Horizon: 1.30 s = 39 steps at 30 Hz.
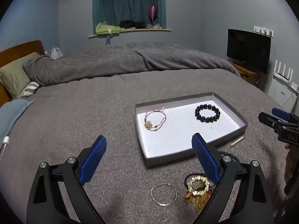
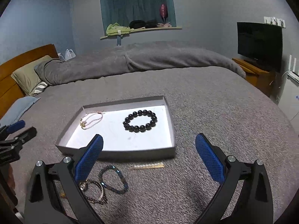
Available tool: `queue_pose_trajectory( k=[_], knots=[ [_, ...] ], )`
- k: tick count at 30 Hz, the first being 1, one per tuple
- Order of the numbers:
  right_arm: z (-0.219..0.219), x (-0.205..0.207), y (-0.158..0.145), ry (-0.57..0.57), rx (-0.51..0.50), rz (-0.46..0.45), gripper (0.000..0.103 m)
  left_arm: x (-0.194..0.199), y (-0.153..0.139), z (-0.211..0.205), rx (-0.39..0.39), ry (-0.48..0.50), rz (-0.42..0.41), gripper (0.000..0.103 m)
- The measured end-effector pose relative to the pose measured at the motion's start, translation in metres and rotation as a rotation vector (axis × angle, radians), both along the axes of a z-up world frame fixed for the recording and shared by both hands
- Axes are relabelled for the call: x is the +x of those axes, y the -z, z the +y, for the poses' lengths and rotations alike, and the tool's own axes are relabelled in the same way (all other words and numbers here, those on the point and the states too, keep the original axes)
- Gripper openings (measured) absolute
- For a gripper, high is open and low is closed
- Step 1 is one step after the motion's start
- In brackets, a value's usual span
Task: Organize jewelry
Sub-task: 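Withdraw both tools from the box back toward the pile, then grasp the pearl hair clip with the right tool while the left tool grasps the silver bangle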
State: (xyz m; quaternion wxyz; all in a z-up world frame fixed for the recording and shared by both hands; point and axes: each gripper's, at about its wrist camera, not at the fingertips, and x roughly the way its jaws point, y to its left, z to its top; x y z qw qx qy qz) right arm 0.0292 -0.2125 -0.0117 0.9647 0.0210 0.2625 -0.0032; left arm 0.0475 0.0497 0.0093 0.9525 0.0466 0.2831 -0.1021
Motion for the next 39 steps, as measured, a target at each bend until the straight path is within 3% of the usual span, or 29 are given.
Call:
queue_pose_trajectory(
  k=[4,13,17,22,26,32,34,39],
  knots=[
    [-0.005,-0.011,0.006,0.009,-0.009,-0.002,0.097,-0.012,0.009,0.009,-0.029,-0.009,-0.004,0.092],
    [-0.025,-0.028,0.026,0.022,-0.007,0.012,0.097,-0.025,0.045,0.032,0.012,-0.06,0.009,0.093],
    [-0.029,-0.025,0.036,0.008,-0.005,0.039,0.097,-0.03,0.061,0.028,0.023,-0.016,0.018,0.093],
    [-0.026,-0.014,0.053,0.002,-0.027,0.09,0.097,-0.025,0.081,0.009,0.039,0.071,0.092,0.093],
    [-0.022,-0.01,0.065,-0.01,-0.056,0.128,0.097,-0.021,0.093,0.002,0.079,0.066,0.127,0.093],
    [-0.019,-0.008,0.071,-0.028,-0.051,0.144,0.097,-0.016,0.096,0.004,0.04,0.074,0.149,0.091],
    [-0.019,-0.007,0.072,-0.032,-0.047,0.148,0.097,-0.015,0.096,0.001,0.033,0.088,0.153,0.09],
    [-0.016,-0.003,0.076,-0.017,-0.061,0.147,0.097,-0.008,0.105,-0.001,0.051,0.086,0.205,0.074]
  ],
)
